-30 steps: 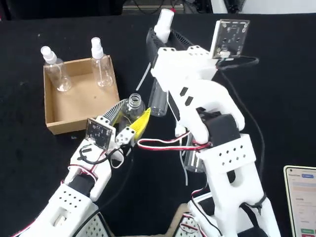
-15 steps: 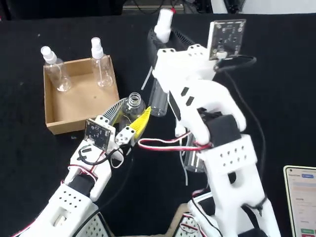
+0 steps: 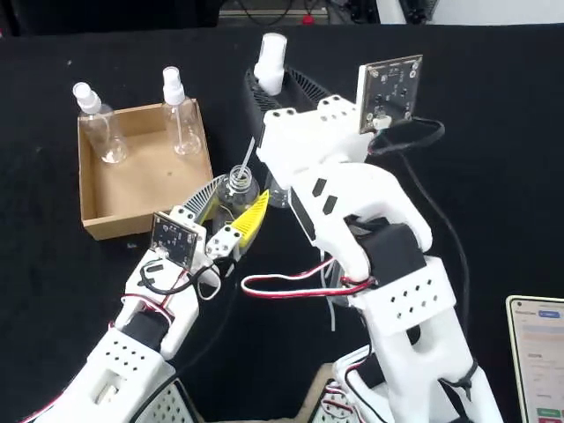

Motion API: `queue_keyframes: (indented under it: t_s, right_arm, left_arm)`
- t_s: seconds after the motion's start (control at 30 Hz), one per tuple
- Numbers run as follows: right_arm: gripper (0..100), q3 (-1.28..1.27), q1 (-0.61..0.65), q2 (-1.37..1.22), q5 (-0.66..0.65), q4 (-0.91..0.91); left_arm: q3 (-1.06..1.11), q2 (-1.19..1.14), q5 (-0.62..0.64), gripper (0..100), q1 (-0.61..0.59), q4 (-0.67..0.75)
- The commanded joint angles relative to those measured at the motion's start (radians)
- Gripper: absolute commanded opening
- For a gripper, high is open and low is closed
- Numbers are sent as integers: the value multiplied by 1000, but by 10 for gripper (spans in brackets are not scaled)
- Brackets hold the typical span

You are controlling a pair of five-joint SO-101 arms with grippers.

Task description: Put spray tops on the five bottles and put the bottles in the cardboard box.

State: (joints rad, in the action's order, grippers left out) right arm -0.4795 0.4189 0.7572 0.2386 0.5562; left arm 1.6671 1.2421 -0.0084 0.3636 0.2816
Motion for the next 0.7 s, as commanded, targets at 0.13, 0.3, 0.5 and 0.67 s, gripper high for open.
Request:
queue_keyframes:
  t_s: [0.13, 0.3, 0.5, 0.67]
  right_arm:
    - [21, -56, 15, 38, -11, 2]
    - [21, -58, 25, 39, -9, 69]
    - [21, -76, 98, 39, -11, 133]
    - [20, -90, 123, 41, -11, 140]
  left_arm:
    - [18, 14, 8, 94, 8, 23]
    - [18, 14, 6, 94, 8, 23]
    - [18, 14, 6, 94, 8, 23]
    - [18, 14, 3, 93, 7, 23]
